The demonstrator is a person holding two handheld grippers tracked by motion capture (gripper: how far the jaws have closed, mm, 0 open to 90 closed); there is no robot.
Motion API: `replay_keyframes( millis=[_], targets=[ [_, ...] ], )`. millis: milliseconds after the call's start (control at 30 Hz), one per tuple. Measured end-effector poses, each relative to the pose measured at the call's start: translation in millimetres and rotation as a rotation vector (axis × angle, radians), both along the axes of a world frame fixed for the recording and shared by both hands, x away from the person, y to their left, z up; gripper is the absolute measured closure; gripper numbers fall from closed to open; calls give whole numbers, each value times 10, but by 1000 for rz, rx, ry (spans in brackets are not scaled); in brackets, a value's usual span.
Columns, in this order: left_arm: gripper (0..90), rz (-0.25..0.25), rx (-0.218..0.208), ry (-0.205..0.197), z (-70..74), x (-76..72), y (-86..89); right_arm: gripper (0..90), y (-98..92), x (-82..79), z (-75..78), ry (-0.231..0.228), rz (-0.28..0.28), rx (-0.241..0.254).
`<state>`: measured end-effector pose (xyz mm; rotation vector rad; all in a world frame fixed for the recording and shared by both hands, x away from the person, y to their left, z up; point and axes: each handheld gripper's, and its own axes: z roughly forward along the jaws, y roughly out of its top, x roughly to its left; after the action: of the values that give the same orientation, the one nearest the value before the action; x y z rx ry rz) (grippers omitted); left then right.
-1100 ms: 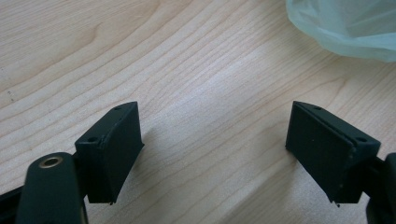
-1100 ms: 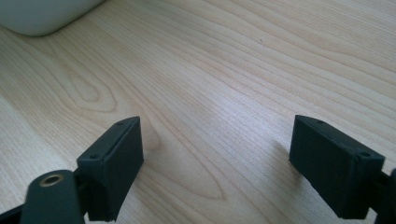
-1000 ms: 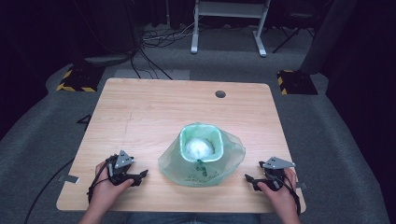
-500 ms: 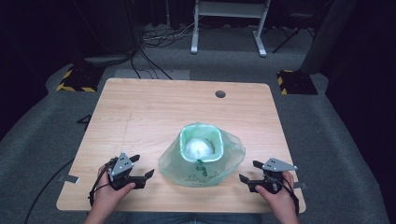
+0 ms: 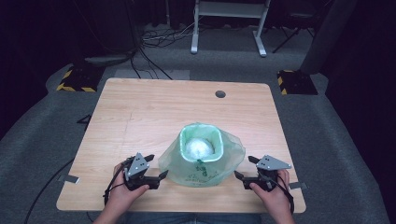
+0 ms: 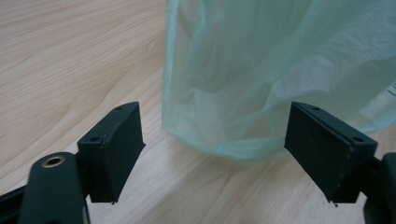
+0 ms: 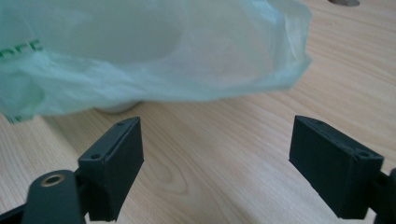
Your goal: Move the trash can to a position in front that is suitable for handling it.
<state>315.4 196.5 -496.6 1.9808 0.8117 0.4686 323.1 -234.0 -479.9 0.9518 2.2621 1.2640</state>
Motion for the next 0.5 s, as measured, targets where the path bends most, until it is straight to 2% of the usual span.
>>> replay_keyframes(
  millis=[67, 167, 233, 300, 333, 400, 500],
  targets=[
    [237, -2, 21, -13, -4, 29, -57, 185, 29, 18, 35, -6, 6, 3],
    [255, -23, 20, 14, -9, 61, -134, 214, 64, 36, 89, -18, 10, 2],
    [348, -43, 39, 7, 14, 80, -161, 330, 81, 45, 121, -22, 37, 4],
    [532, -79, 36, 21, 62, 86, -178, 494, 96, 40, 158, -25, 59, 4],
    [574, -91, 31, 25, 85, 85, -186, 598, 102, 32, 181, -27, 72, 1],
    [726, -113, 31, 26, 130, 75, -189, 722, 113, 13, 218, -30, 93, 5],
    [856, -129, 32, 37, 189, 34, -183, 831, 126, -24, 269, -34, 117, 1]
  ],
)
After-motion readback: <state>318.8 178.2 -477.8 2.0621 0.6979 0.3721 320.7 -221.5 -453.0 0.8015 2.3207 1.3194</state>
